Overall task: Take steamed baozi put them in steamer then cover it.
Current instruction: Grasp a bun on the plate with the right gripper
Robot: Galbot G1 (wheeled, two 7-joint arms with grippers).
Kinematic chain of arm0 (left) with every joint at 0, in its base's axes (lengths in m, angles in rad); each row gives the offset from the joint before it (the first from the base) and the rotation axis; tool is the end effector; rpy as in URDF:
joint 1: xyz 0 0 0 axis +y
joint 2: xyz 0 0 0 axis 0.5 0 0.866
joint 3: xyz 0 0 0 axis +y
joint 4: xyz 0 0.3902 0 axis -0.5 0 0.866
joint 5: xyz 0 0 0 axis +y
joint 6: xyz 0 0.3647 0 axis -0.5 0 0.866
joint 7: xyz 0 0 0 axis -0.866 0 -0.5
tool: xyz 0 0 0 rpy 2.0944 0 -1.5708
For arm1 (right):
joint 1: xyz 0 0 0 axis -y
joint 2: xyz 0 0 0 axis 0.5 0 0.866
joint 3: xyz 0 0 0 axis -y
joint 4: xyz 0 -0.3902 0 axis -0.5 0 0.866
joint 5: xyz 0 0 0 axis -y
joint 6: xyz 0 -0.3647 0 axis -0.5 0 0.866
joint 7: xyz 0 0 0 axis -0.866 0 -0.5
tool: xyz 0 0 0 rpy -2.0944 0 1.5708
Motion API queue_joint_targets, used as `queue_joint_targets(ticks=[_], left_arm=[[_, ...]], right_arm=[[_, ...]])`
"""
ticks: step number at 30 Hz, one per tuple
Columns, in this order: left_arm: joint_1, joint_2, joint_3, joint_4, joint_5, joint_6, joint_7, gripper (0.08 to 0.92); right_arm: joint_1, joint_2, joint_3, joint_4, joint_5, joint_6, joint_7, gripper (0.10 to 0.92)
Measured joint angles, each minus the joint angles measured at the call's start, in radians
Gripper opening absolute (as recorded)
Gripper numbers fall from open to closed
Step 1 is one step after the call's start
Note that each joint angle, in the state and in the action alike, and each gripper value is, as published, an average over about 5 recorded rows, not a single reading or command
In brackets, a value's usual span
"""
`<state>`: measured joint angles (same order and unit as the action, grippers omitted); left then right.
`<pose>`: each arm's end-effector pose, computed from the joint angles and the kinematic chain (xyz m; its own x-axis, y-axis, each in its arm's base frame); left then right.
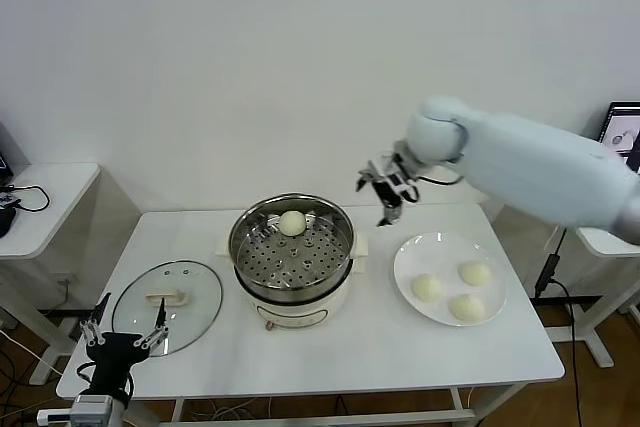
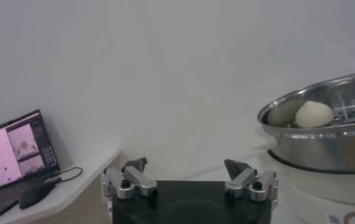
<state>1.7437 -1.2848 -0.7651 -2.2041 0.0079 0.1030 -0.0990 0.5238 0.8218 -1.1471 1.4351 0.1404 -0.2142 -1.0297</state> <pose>0.1244 0.1166 -0.2962 -0.9856 -0.1475 0.0829 -0.1054 0.9185 0.3810 0.5667 -0.0360 -0.0359 -0.3219 -0.2629 0.9095 -0.8381 -0.3677 -0.4029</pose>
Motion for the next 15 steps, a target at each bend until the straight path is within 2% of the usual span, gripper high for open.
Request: queue_joint_targets(ticks=[7,15], left_arm=[[0.002,0.015,-0.005,0.012,-0.002,0.003,0.001,0.823],[0.003,0.011,-0.003,0.012,0.004,0.014,0.005,0.823]], right_arm=[[-0.123,-0.157,0.076,0.057,-0.069,-0.021,-0.009,0.823],[-0.311,-0.218,0.192,0.044,-0.168,-0.011,-0.014,0.823]])
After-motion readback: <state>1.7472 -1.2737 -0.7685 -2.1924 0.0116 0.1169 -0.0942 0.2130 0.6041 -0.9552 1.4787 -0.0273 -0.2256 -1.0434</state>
